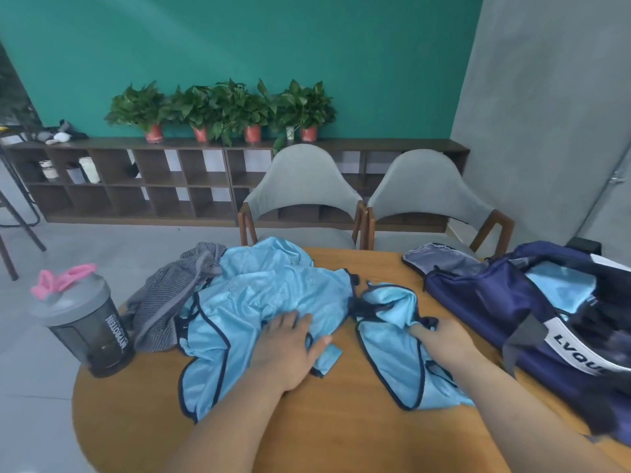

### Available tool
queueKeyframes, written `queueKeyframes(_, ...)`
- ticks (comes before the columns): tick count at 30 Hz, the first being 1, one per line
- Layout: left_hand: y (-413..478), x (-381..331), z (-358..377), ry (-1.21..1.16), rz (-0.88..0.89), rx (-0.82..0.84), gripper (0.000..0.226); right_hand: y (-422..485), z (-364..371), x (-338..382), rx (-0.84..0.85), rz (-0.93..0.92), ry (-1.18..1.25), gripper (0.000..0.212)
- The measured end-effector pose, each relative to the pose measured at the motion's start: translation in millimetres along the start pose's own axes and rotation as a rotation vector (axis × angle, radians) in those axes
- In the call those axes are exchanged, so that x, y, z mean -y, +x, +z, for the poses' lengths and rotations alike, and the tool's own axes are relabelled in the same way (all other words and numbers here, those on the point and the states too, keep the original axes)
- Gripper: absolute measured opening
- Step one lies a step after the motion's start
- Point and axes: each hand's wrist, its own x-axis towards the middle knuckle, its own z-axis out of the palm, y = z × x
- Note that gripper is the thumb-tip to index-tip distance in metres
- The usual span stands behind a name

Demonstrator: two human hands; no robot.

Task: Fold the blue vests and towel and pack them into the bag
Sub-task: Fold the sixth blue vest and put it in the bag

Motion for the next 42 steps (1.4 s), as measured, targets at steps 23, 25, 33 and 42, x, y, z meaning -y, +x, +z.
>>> queueKeyframes(23, -0.1, -28.4, -11.8, -0.459, -0.041, -0.197, 0.028, -8.5, -22.6, 22.9, -0.109, -0.053, 0.718, 0.022)
queueKeyframes(25, -3.7, -21.8, -13.9, -0.269, -0.087, -0.184, 0.030, -3.1, -34.8, 20.8, -0.142, -0.067, 0.632, 0.018)
queueKeyframes(33, 8.0, -46.0, -19.5, 0.017, 0.091, -0.150, 0.066, -0.4, -50.1, 10.6, 0.250, -0.239, -0.579, 0.074)
queueKeyframes(42, 15.7, -58.2, -31.0, 0.149, 0.189, -0.174, 0.025, -11.9, -28.8, 2.7, 0.051, -0.567, -0.998, 0.078)
